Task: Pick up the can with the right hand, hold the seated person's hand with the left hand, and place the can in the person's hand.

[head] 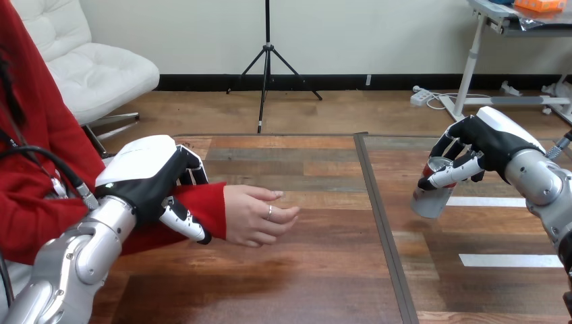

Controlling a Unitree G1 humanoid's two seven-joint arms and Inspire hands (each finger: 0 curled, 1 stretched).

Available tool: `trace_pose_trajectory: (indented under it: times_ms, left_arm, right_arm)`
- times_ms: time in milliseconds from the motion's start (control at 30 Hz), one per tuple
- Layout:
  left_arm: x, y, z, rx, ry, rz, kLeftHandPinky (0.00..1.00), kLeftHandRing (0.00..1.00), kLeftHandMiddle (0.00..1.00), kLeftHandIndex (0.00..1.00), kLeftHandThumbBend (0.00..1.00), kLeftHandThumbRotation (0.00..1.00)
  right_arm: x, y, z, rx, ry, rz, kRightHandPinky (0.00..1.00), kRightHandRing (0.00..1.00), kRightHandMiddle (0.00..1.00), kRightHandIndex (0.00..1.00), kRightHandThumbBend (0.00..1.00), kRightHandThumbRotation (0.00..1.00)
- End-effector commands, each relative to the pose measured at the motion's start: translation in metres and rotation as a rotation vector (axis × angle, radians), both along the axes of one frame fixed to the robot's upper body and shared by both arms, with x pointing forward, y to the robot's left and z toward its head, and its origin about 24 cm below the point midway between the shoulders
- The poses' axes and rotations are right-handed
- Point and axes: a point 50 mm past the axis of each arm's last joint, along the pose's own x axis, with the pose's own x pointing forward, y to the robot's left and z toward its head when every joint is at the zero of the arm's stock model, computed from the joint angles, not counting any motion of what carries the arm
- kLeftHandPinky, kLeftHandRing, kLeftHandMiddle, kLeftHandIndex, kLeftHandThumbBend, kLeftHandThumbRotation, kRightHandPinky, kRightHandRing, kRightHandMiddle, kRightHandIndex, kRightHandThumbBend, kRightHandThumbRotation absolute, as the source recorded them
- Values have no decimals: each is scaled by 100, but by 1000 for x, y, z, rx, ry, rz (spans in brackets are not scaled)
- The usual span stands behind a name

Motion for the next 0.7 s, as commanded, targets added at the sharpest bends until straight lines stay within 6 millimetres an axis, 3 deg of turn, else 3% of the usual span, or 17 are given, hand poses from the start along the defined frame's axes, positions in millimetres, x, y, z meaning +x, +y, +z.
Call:
trace_pose_trajectory:
  times_ms: [0,667]
  left_arm:
    - [16,-19,80,-42,-291,-85,30,36,42,44,90,0]
    - [15,-22,76,-54,-272,-79,29,36,42,43,87,0]
  right_arm:
    - [31,21,93,7,-321,77,30,35,40,49,66,0]
    - [34,32,99,23,-343,102,30,33,39,48,66,0]
